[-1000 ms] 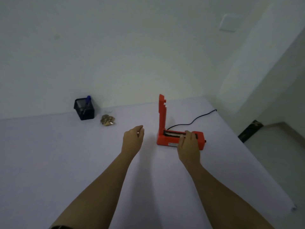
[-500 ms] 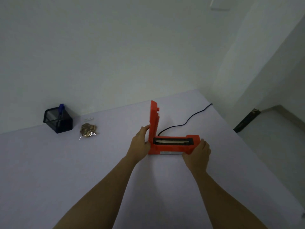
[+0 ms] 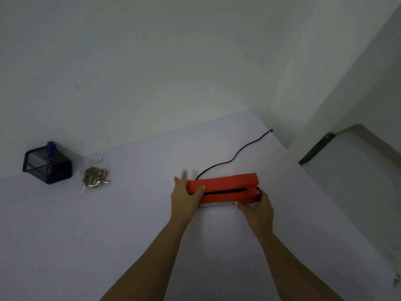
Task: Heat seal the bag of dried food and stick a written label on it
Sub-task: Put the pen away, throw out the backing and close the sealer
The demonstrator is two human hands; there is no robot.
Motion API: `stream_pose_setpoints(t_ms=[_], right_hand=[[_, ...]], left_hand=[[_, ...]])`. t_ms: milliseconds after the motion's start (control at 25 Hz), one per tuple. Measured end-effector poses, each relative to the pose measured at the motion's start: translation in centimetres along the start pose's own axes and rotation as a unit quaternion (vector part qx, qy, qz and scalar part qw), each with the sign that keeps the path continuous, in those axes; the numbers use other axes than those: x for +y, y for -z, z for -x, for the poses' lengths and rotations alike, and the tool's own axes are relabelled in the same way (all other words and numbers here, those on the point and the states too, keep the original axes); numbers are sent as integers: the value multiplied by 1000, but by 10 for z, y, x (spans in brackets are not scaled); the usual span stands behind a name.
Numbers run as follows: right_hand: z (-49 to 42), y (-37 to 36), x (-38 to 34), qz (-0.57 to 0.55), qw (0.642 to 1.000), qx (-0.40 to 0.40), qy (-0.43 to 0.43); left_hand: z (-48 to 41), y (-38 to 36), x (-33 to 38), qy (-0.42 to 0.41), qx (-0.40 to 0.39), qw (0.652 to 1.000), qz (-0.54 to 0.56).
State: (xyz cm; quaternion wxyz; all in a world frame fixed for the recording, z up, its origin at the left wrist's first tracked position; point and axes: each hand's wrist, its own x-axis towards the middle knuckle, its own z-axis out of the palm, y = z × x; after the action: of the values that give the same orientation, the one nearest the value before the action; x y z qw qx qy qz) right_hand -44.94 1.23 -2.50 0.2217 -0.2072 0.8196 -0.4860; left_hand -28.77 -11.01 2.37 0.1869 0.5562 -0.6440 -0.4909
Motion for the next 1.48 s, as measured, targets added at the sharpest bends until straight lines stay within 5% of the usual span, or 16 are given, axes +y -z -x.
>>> stream_pose_setpoints(t_ms=[120, 320, 1040, 1480], right_hand=[[-16, -10, -4, 5, 999, -30, 15], [-48, -44, -17, 39, 994, -88, 54], [-214, -167, -71, 58, 980, -105, 157], [-216, -174, -75, 92, 980, -111, 139]], left_hand=[[-4, 1, 0, 122, 74, 986, 85], [-26, 20, -3, 155, 131, 967, 152], [-216, 63, 20, 131, 176, 948, 232], [-221, 61, 20, 131, 194, 949, 210]])
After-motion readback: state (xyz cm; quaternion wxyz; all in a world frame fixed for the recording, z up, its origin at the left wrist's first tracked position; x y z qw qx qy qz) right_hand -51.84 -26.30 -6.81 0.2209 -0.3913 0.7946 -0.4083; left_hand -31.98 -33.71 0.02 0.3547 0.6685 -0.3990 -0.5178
